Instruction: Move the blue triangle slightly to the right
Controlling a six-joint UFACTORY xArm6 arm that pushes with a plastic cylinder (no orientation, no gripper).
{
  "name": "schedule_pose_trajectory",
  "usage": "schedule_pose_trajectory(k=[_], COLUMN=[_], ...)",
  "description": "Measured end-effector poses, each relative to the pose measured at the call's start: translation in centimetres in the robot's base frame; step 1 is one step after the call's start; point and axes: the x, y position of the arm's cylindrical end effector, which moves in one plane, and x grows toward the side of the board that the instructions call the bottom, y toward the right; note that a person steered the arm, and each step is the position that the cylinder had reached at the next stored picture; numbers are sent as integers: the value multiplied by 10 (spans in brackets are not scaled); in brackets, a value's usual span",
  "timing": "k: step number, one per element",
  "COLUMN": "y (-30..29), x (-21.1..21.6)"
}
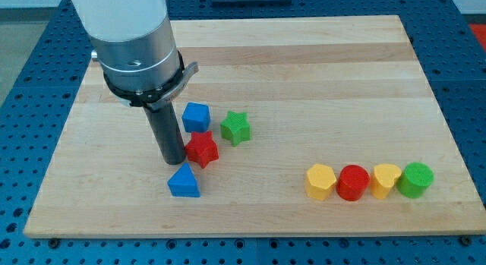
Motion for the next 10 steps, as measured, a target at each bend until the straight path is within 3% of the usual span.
schedule_pose_trajectory(k=[2,5,10], y=[-14,-16,1], x=[2,60,58])
